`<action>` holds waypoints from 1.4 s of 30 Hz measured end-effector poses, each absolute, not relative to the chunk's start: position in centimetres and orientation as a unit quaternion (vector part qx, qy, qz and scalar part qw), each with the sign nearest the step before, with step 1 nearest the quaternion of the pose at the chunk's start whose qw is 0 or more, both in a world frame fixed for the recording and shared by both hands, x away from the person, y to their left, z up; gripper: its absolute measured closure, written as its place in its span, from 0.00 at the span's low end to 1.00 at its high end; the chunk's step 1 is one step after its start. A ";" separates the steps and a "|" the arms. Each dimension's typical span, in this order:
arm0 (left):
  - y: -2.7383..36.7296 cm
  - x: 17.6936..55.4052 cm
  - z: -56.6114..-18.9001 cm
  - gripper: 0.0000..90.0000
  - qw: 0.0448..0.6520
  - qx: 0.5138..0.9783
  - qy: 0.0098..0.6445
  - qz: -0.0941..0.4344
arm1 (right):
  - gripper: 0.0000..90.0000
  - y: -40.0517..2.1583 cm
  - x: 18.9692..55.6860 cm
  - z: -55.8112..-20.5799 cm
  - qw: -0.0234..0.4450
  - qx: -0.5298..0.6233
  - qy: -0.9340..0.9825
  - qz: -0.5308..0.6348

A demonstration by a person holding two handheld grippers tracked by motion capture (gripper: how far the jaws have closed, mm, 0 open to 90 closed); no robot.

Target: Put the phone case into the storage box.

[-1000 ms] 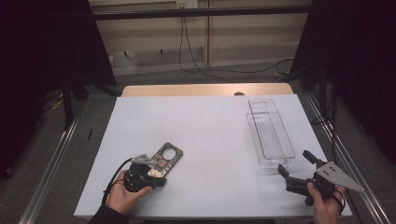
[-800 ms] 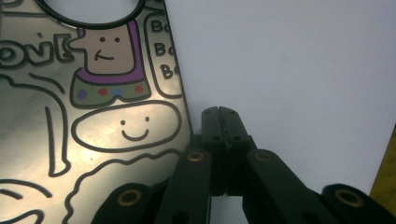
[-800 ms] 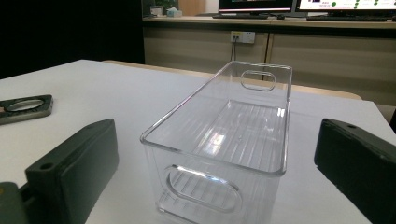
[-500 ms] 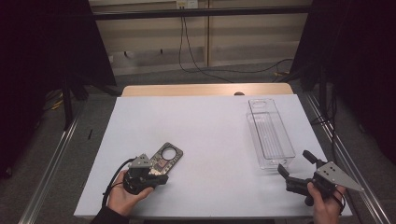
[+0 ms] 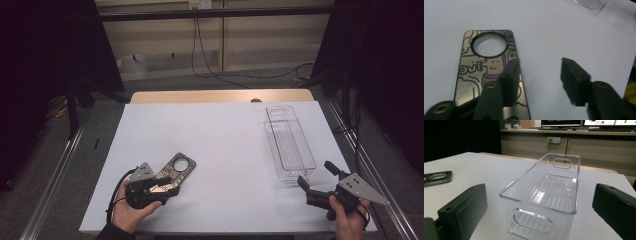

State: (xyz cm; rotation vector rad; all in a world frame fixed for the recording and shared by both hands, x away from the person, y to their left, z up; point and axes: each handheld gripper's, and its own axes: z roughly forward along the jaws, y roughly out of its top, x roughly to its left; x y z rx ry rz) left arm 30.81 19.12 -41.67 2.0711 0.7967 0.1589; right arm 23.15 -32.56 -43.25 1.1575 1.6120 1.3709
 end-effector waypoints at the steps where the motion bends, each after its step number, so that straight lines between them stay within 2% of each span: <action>1: 19.1 30.8 -41.7 0.32 0.440 0.834 0.325 0.067 | 0.00 -32.6 23.1 -43.3 0.357 0.448 0.625 0.531; 4: 19.5 30.9 -41.9 0.27 0.440 0.829 0.335 0.086 | 0.00 -32.6 23.2 -43.3 0.356 0.447 0.626 0.530; 5: 19.8 31.0 -41.9 0.19 0.443 0.825 0.338 0.093 | 0.00 -32.5 23.2 -43.2 0.356 0.447 0.626 0.531; 11: 20.5 31.0 -41.8 0.06 0.436 0.822 0.350 0.111 | 0.00 -32.5 23.2 -43.3 0.356 0.447 0.626 0.531; 17: 21.2 31.2 -41.5 0.05 0.441 0.815 0.359 0.108 | 0.00 -32.5 23.2 -43.2 0.355 0.446 0.625 0.533; 24: 21.3 32.3 -41.7 0.06 0.396 0.824 0.388 0.120 | 0.00 -32.4 23.3 -43.2 0.354 0.446 0.626 0.533; 28: 20.8 33.2 -41.6 0.05 0.399 0.822 0.386 0.129 | 0.00 -32.4 23.3 -43.2 0.355 0.445 0.627 0.532; 34: 18.8 35.4 -41.6 0.05 0.354 0.845 0.380 0.130 | 0.00 -32.4 23.3 -43.3 0.354 0.445 0.627 0.532; 35: 18.3 35.9 -41.9 0.06 0.334 0.855 0.378 0.120 | 0.00 -32.4 23.4 -43.3 0.354 0.446 0.627 0.532; 42: 17.8 36.4 -42.6 0.07 0.321 0.861 0.385 0.091 | 0.00 -32.4 23.4 -43.3 0.354 0.446 0.627 0.531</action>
